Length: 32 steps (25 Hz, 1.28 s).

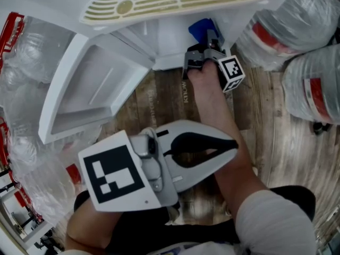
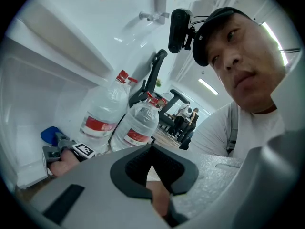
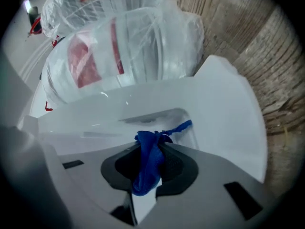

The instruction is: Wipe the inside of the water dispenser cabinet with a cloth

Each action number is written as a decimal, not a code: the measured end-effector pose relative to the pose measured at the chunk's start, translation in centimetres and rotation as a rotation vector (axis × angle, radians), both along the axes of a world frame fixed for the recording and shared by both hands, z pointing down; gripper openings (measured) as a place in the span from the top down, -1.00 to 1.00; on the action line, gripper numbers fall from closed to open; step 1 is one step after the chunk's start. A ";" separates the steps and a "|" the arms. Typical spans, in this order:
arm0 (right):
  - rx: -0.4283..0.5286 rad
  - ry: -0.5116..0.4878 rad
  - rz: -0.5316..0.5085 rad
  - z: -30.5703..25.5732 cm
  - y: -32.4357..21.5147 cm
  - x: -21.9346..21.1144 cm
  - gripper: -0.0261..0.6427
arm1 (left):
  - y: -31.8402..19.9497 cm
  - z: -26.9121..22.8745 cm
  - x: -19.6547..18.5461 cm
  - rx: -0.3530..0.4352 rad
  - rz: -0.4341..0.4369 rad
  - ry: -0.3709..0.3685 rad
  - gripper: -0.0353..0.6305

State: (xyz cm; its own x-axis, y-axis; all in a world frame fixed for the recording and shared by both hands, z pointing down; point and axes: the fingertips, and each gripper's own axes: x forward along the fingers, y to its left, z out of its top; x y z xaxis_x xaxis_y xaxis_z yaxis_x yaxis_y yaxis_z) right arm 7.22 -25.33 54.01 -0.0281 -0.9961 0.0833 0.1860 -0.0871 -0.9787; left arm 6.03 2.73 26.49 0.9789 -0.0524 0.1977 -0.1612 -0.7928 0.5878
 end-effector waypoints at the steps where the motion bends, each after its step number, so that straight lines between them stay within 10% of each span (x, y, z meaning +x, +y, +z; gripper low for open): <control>1: 0.003 -0.019 0.001 -0.1 -0.9 -0.2 0.72 | 0.0 0.0 0.0 -0.001 0.000 -0.002 0.88; 14: -0.037 -0.129 0.043 1.0 -0.3 0.4 0.72 | 0.1 0.2 0.3 -0.011 0.004 -0.003 0.88; 32: -0.057 -0.032 -0.061 1.8 5.9 1.5 0.72 | -0.7 0.4 2.0 -0.020 -0.005 0.009 0.89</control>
